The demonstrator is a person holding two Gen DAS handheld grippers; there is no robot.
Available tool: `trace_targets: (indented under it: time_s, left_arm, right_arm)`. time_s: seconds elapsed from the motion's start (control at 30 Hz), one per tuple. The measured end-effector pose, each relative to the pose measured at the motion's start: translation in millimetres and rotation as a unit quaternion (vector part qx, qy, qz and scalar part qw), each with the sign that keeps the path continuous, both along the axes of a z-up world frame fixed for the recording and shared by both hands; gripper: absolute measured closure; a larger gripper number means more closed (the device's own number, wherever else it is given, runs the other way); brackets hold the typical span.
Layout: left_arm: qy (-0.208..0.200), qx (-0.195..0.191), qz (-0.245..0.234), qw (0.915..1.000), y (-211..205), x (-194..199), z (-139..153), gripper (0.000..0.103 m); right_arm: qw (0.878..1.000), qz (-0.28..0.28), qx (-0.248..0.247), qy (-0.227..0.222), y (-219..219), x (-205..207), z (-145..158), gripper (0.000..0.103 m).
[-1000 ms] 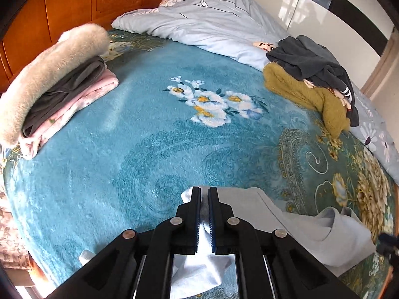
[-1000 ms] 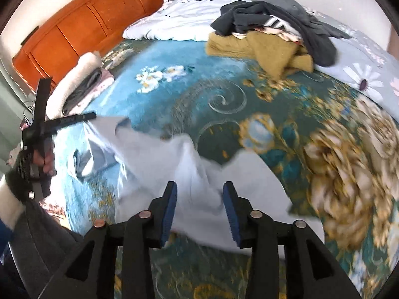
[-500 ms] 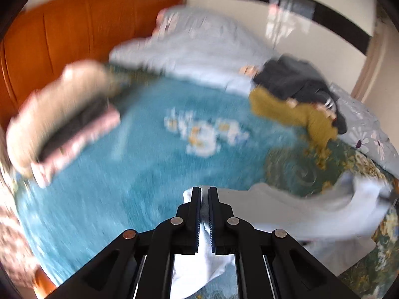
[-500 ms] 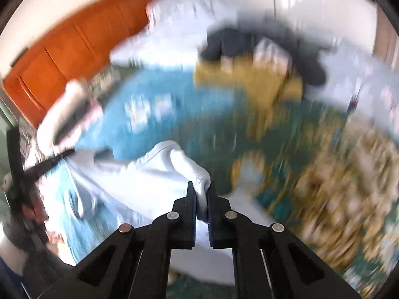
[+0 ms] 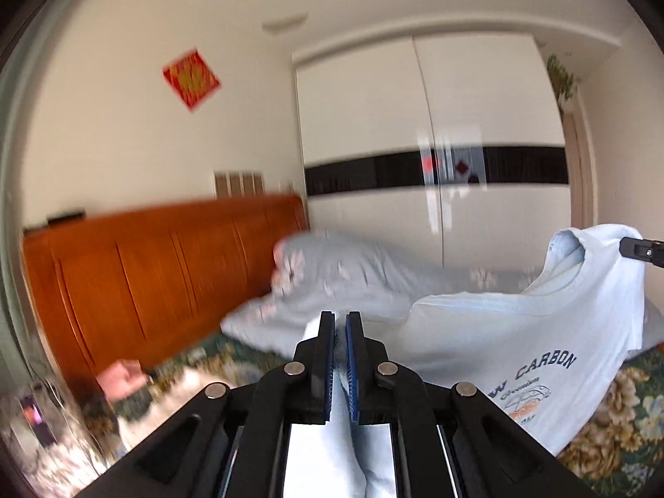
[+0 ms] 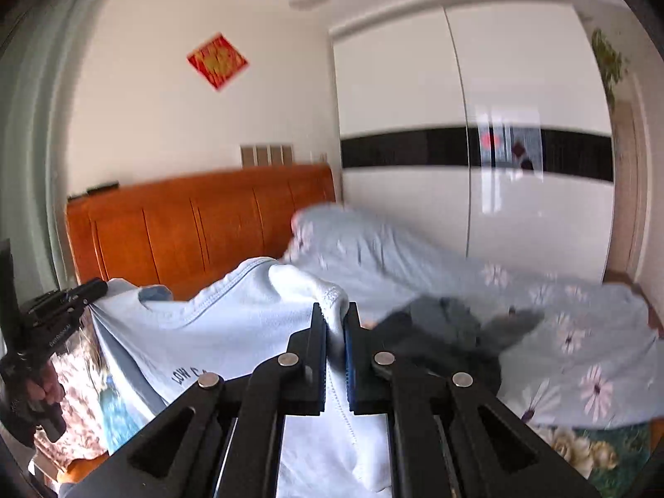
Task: Fold clothes
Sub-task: 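Lift the T-shirt up with both grippers to hang it open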
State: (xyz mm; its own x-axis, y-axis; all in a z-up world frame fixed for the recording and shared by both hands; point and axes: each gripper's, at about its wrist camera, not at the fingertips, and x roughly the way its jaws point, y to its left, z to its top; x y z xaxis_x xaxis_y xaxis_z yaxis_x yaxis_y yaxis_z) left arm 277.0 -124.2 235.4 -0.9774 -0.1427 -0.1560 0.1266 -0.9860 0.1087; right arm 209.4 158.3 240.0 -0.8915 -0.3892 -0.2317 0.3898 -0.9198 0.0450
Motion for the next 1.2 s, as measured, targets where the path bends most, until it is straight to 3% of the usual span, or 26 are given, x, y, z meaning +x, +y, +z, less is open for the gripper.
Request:
trace_targets:
  time_s: [0.23,0.47,0.57,0.67,0.8,0.93,1.07,1.2]
  left_arm:
    - [0.035,-0.023,-0.007,0.9991,13,65,23,0.097]
    - [0.03,-0.028,-0.02,0.9989,17,94,34,0.097]
    - [0.019,-0.042,-0.02,0.9987,23,90,40,0.097]
    - [-0.021,-0.052,-0.017,0.9983,29,62,26,0.097]
    - [-0.099,-0.064,-0.003,0.993,37,7,-27,0.097]
    - [-0.187,-0.062,0.008,0.9803,42,-47,-108,0.097]
    - [-0.274,-0.054,0.02,0.96,46,-89,-194,0.097]
    - [-0.334,-0.066,0.024,0.9399,59,-111,-260,0.097]
  right_arm:
    - [0.999,0.01,0.022,0.034,5,71,18,0.096]
    - [0.999,0.033,0.025,0.031,21,122,33,0.096]
    - [0.999,0.041,0.02,0.015,26,116,37,0.096]
    - [0.998,0.038,0.035,-0.028,21,82,21,0.096]
    - [0.991,0.025,0.067,-0.113,11,15,-41,0.096]
    - [0.972,0.007,0.08,-0.219,16,-46,-138,0.096]
    - [0.946,-0.017,0.079,-0.313,18,-93,-237,0.096]
    - [0.928,-0.043,0.073,-0.362,21,-119,-299,0.096]
